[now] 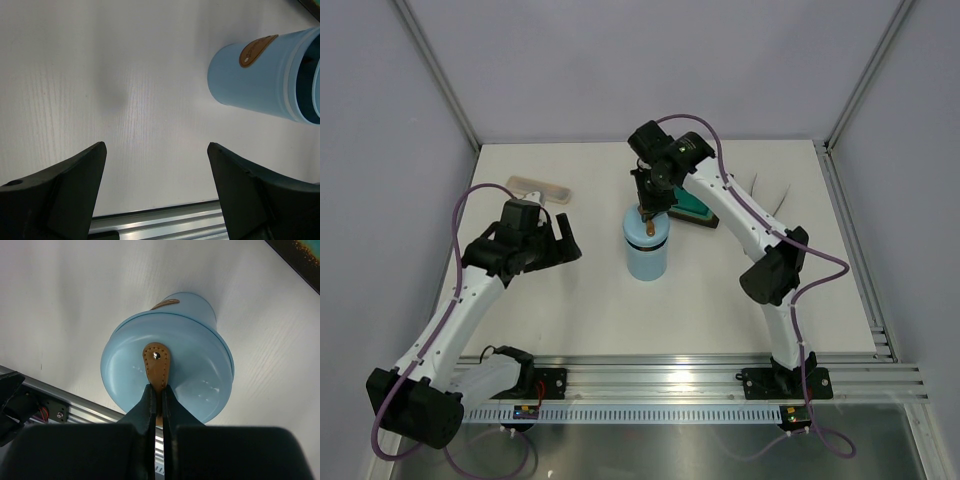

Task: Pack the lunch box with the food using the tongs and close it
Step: Close the box lid on the packing box.

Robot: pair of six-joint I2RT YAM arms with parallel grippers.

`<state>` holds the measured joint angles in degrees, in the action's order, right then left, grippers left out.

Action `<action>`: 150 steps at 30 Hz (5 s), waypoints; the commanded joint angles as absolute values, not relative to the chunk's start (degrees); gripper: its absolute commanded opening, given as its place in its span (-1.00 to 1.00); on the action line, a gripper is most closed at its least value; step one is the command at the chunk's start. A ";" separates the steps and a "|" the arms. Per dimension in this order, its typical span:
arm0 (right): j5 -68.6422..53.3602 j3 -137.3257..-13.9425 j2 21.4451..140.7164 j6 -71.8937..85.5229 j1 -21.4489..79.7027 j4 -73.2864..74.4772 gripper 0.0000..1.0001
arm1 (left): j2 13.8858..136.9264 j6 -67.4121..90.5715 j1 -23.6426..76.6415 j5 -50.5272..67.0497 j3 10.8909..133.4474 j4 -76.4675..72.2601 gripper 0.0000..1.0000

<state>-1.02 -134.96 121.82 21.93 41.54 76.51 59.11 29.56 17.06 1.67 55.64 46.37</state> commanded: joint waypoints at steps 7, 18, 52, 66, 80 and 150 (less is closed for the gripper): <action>-2.64 -131.31 117.77 21.54 42.01 75.94 -1.00 | 59.50 29.53 16.70 2.72 55.02 43.59 0.72; -4.13 -130.69 119.53 20.92 41.92 74.97 -1.00 | 60.12 29.79 16.70 3.08 54.67 43.15 0.72; -4.75 -124.81 123.40 19.95 41.92 71.19 -0.92 | 60.12 29.62 16.79 2.55 55.11 43.24 0.72; -0.35 -139.39 121.56 17.75 42.10 76.99 -0.22 | 60.12 29.53 16.70 2.46 55.90 43.51 0.72; 9.93 -139.14 119.44 16.61 45.26 75.41 0.08 | 60.03 29.62 16.70 2.46 57.13 43.94 0.72; 9.84 -124.00 112.06 19.34 48.96 70.49 0.14 | 57.92 29.88 16.70 2.29 55.72 44.91 0.72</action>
